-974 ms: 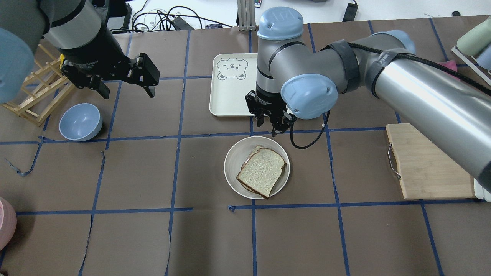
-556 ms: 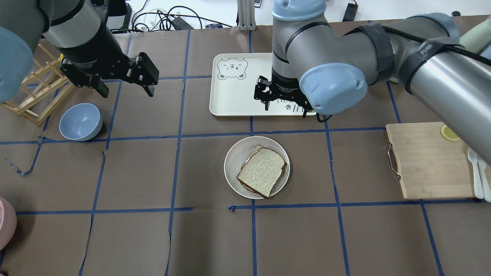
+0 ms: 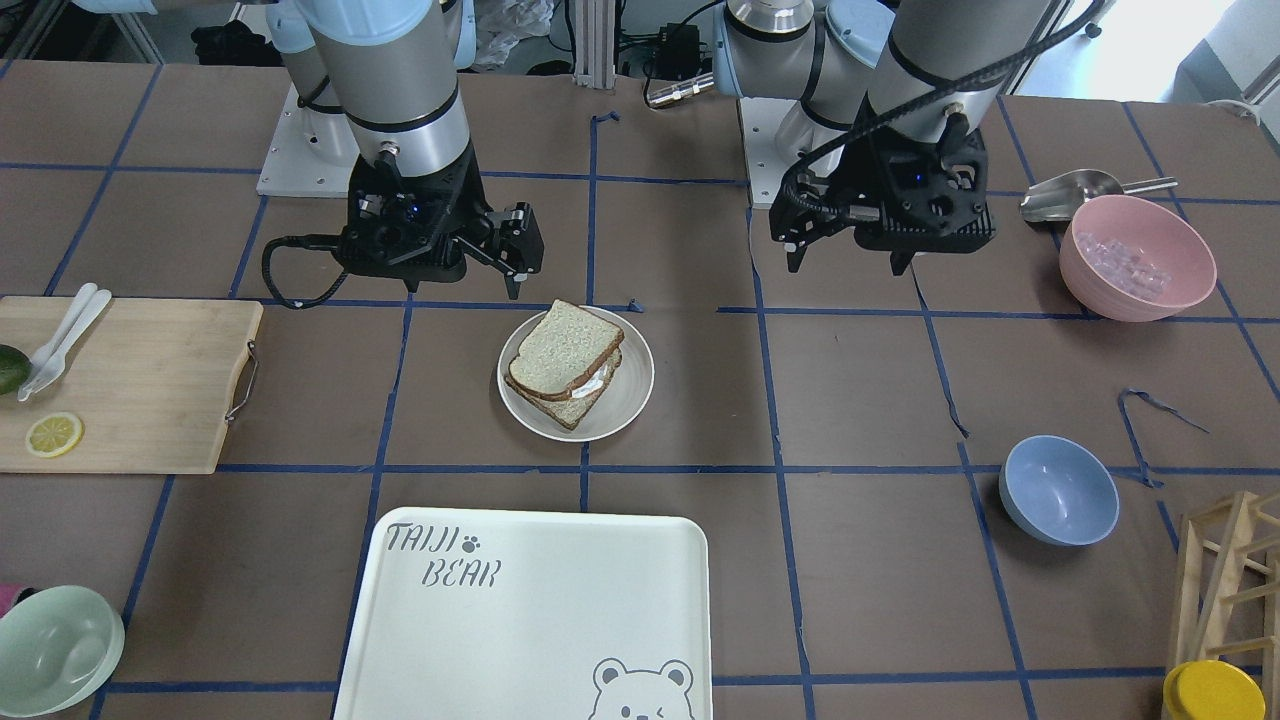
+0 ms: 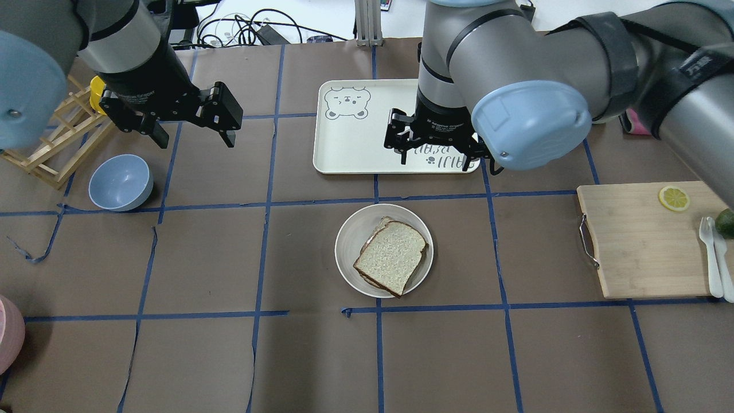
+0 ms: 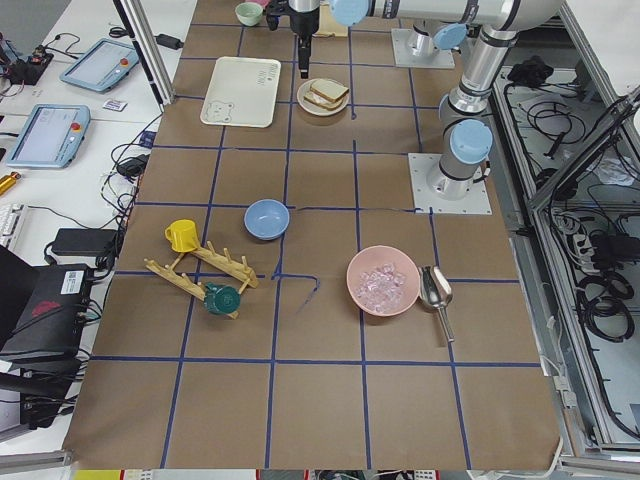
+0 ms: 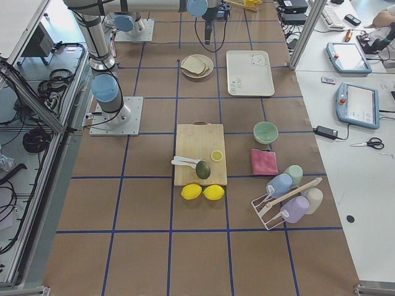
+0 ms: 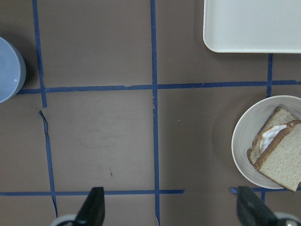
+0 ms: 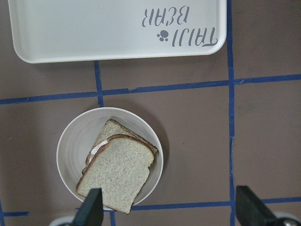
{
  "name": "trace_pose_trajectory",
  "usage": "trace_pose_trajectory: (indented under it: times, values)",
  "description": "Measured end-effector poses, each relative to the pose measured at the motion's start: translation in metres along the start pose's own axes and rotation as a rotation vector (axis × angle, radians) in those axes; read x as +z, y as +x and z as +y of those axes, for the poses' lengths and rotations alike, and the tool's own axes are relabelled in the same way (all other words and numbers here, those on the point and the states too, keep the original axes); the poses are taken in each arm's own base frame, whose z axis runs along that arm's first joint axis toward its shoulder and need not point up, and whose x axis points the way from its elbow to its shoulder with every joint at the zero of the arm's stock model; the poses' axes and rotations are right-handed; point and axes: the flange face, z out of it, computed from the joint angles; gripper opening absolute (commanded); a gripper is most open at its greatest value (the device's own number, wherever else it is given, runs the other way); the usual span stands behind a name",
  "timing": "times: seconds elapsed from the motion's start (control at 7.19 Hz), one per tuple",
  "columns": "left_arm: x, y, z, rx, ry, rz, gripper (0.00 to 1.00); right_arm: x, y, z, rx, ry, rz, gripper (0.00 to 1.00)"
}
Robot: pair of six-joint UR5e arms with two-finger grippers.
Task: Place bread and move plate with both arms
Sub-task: 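Raise the right gripper away while the left gripper reaches toward the plate, then grasp the rim of the white plate with the left gripper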
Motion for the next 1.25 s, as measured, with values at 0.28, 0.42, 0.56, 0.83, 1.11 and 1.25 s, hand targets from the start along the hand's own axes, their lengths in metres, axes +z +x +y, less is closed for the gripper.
trace_pose_trajectory:
  times: [0.28, 0.42, 0.56, 0.83, 1.11, 1.25]
  values:
    - [0.085, 0.016, -0.014, 0.001, -0.028, 0.107, 1.00, -0.004, 0.046, -0.018, -0.048, -0.014, 0.005, 1.00]
    - [0.128, 0.023, -0.011, 0.009, -0.023, 0.132, 1.00, -0.004, 0.067, -0.022, -0.041, -0.029, 0.009, 1.00]
    - [0.160, 0.031, -0.006, 0.022, -0.007, 0.142, 1.00, -0.009, 0.078, -0.021, -0.029, -0.034, 0.011, 1.00]
    - [0.207, 0.058, 0.005, 0.072, -0.014, 0.143, 0.98, -0.019, 0.083, -0.014, -0.018, -0.022, 0.012, 1.00]
    - [0.236, 0.083, 0.016, 0.127, -0.029, 0.138, 0.88, -0.024, 0.084, -0.011, -0.018, -0.013, 0.012, 1.00]
    - [0.245, 0.089, 0.021, 0.148, -0.034, 0.136, 0.85, -0.025, 0.084, -0.011, -0.018, -0.011, 0.012, 1.00]
